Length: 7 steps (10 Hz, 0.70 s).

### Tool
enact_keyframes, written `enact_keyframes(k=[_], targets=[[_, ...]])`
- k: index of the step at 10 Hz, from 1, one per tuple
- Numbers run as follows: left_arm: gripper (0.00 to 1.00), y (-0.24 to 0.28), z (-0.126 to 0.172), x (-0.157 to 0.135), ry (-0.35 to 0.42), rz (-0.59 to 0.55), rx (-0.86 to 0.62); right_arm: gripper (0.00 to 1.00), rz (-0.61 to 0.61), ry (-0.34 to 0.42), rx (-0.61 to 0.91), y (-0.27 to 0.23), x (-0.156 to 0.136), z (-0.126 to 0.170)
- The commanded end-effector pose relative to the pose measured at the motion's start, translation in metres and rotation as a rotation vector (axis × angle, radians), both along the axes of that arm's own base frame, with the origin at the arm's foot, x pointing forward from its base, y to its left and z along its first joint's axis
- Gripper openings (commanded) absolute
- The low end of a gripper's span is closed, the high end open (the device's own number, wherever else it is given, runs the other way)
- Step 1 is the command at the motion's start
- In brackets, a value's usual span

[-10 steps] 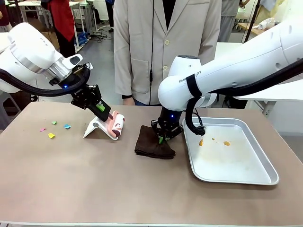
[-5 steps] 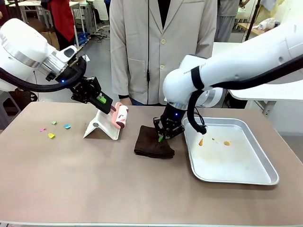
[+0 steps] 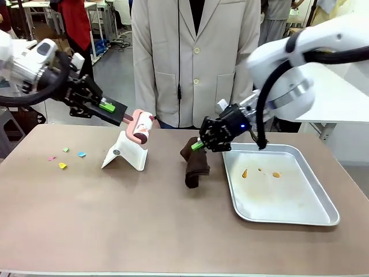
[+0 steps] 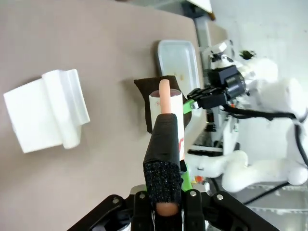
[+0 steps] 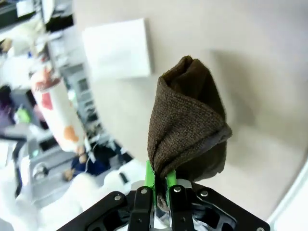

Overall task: Clean the surface of the table.
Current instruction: Hold the Lint Roller with your left hand and the towel with your right hand.

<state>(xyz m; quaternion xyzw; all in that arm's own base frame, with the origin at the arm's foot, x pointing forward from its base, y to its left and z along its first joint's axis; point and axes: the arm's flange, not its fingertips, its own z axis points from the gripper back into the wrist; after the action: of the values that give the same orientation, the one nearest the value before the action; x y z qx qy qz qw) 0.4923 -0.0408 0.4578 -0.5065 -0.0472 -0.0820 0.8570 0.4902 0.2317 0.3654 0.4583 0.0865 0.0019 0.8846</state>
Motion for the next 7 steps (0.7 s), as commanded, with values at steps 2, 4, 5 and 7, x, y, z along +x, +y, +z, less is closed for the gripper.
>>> enact_keyframes(k=[2, 4, 5, 7], targets=[[0.08, 0.061, 0.009, -0.012, -0.006, -0.038, -0.158, 0.00, 0.078, -0.039, 0.161, -0.063, -0.043, 0.014], [0.08, 0.128, 0.011, -0.014, 0.043, -0.080, -0.267, 0.00, 0.059, -0.097, 0.267, -0.111, -0.075, 0.027], [0.08, 0.172, 0.004, -0.014, 0.063, -0.104, -0.329, 0.00, 0.014, -0.106, 0.330, -0.141, -0.091, 0.029], [0.08, 0.248, -0.022, -0.016, 0.093, -0.051, -0.361, 0.00, -0.151, -0.064, 0.460, -0.197, -0.112, 0.022]])
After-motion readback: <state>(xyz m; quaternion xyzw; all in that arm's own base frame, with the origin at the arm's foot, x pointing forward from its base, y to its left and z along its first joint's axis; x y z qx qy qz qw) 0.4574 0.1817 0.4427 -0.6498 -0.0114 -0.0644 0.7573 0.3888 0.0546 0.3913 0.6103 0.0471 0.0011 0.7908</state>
